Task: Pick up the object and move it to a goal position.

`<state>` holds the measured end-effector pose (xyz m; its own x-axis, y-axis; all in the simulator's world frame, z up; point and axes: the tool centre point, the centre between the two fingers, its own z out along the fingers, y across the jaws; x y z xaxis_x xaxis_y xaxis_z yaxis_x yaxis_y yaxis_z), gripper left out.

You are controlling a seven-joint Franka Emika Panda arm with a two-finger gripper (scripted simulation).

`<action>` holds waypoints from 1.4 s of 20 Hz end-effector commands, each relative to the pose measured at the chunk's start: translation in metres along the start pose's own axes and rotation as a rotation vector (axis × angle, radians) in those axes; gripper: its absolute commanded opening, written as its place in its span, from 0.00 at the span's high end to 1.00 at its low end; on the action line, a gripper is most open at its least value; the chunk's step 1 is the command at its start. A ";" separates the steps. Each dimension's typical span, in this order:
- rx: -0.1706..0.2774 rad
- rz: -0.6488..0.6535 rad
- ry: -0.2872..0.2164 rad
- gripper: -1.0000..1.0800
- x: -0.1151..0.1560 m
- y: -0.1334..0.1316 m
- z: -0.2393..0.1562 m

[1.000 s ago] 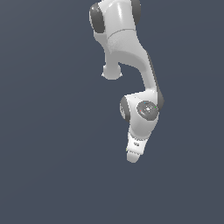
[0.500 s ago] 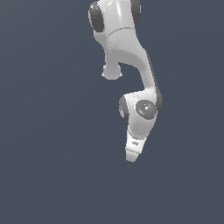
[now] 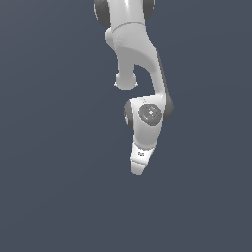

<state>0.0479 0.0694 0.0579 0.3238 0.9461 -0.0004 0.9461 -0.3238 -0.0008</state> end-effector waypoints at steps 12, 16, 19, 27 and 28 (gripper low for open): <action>-0.001 0.002 -0.001 1.00 -0.145 -0.021 -0.045; -0.001 0.002 -0.001 1.00 -0.192 -0.028 -0.060; -0.001 0.002 -0.001 1.00 -0.227 -0.032 -0.071; -0.001 0.001 0.001 1.00 -0.302 -0.041 -0.095; -0.001 0.001 0.001 1.00 -0.309 -0.041 -0.097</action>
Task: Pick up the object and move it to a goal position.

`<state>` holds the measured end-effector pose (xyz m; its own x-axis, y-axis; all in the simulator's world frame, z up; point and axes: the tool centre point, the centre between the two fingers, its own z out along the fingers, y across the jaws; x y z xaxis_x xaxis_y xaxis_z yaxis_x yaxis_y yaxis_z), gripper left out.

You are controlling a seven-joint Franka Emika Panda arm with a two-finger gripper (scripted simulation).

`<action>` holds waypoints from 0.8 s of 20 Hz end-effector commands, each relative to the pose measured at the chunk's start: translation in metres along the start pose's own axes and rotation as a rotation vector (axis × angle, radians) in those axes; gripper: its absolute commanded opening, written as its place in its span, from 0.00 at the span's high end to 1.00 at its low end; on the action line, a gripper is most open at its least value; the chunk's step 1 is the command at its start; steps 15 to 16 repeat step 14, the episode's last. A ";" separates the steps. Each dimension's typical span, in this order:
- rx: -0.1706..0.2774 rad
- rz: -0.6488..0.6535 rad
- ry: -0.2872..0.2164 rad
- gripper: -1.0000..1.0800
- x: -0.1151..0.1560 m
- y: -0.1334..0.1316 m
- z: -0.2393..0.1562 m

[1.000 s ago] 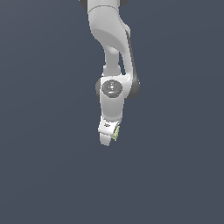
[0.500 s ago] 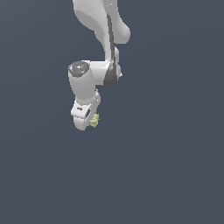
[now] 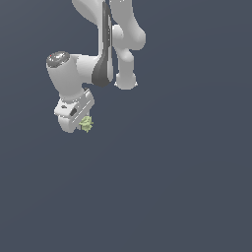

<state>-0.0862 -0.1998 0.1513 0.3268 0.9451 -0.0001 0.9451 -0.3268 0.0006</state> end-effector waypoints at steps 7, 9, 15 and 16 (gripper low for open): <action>0.000 -0.002 0.001 1.00 -0.042 -0.004 -0.014; 0.000 -0.002 0.001 1.00 -0.046 -0.004 -0.015; 0.001 -0.002 0.000 1.00 -0.045 -0.002 -0.015; 0.001 -0.002 0.000 1.00 -0.045 -0.002 -0.015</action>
